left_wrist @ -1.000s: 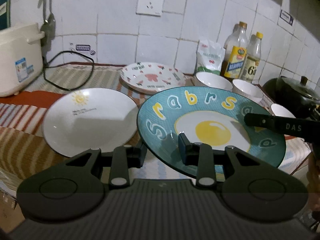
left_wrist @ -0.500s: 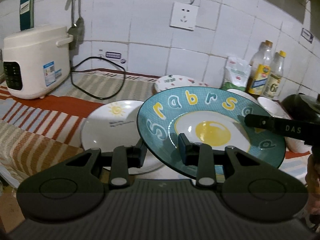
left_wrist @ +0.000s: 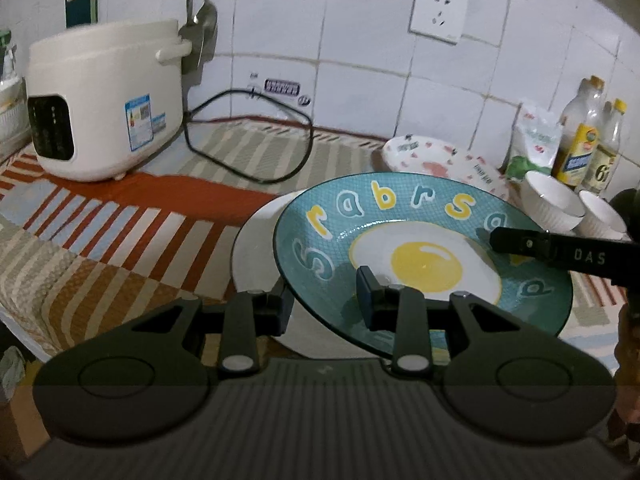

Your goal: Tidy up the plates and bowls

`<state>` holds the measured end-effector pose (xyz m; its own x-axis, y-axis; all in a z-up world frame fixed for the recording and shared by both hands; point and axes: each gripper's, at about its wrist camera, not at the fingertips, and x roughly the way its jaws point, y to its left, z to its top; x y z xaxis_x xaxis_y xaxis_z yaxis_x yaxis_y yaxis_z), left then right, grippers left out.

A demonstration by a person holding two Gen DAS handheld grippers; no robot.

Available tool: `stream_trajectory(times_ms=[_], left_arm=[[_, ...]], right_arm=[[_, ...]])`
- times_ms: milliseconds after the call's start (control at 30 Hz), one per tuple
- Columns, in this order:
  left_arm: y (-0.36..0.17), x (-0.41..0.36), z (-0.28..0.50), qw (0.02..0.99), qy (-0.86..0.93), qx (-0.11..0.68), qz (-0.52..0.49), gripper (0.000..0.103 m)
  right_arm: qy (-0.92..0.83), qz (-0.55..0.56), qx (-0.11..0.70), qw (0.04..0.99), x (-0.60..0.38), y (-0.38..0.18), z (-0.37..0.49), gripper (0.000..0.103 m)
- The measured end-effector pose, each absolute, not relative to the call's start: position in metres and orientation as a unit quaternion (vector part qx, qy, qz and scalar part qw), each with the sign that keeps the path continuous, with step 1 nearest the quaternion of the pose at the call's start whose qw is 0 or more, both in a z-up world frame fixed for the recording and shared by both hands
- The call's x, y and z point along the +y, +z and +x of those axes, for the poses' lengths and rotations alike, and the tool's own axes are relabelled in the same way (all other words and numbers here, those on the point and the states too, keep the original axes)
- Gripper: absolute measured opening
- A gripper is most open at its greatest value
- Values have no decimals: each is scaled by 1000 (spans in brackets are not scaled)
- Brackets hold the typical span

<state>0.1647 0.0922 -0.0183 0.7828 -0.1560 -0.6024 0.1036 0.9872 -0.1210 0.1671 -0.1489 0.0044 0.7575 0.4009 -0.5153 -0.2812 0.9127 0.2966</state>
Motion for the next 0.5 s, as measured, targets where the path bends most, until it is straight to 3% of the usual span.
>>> stream_trajectory(times_ms=[500], left_arm=[[-43, 120, 184, 938, -61, 338, -50, 32]], right_arm=[[200, 76, 322, 922, -121, -14, 195, 21]])
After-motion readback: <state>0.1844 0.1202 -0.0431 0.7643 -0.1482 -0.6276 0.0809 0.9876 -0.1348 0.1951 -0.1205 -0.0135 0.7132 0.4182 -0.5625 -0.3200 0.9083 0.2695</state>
